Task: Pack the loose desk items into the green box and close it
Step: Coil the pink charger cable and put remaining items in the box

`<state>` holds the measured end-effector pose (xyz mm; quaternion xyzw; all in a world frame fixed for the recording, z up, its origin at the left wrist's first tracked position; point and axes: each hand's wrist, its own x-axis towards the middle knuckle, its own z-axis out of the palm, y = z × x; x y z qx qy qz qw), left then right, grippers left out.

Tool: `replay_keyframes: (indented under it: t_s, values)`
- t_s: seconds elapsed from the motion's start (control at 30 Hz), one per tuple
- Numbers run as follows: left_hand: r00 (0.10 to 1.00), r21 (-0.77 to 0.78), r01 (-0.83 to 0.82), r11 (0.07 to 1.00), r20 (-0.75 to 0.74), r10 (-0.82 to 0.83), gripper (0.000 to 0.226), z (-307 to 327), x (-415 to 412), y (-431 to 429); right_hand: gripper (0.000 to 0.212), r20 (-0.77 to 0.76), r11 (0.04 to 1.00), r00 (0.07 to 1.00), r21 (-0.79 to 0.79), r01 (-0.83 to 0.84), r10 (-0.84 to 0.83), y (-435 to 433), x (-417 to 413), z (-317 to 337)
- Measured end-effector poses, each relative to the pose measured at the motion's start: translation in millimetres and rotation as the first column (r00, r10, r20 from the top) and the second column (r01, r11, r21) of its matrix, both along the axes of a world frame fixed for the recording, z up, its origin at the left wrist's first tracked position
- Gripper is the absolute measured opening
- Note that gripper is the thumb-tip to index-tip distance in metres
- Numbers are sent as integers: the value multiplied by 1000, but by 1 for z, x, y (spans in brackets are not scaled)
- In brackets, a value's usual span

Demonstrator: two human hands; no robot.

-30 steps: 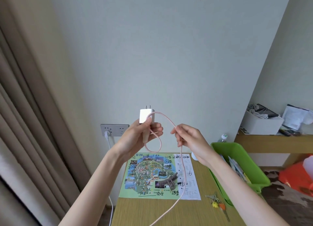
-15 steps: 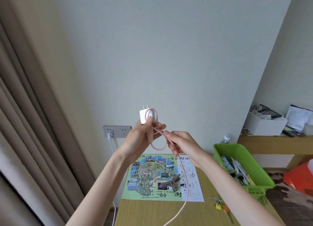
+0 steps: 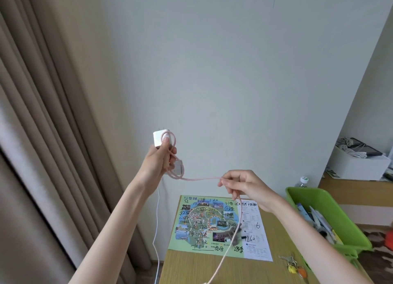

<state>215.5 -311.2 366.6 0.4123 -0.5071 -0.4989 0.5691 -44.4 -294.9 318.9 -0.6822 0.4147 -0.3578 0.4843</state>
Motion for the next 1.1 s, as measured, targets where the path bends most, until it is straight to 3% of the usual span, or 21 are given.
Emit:
replay_keyframes:
  t_s: [0.17,0.3,0.47,0.67,0.73,0.87,1.0,1.1]
  values:
    - [954,-47,50,998,297,-34,31,-5,1,10,16,-13,983,998,-174,-62,61,1,30,16]
    - [890,-18,179,984,430,-154,52,-11,-9,20,10,-48,963,998,-267,-39,27,1,48,25]
    - [886,90,369,925,266,-379,57,-14,-23,29,18,-50,936,994,-346,73,-96,-5,50,38]
    - [848,130,439,889,267,-458,58,-23,-35,32,28,-73,898,977,-412,156,-203,-9,40,47]
    - [834,143,476,867,238,-497,47,-25,-36,30,31,-120,903,972,-407,139,-204,-10,35,50]
    - [812,100,564,820,114,-573,21,-25,-37,28,29,-1,960,993,-255,114,-118,-11,26,48]
    - [853,55,522,851,-24,-521,19,-19,-36,24,27,218,999,975,-6,39,-37,-12,10,30]
    - [875,5,473,881,-117,-470,18,-13,-30,20,29,302,996,953,92,-9,-20,-12,0,11]
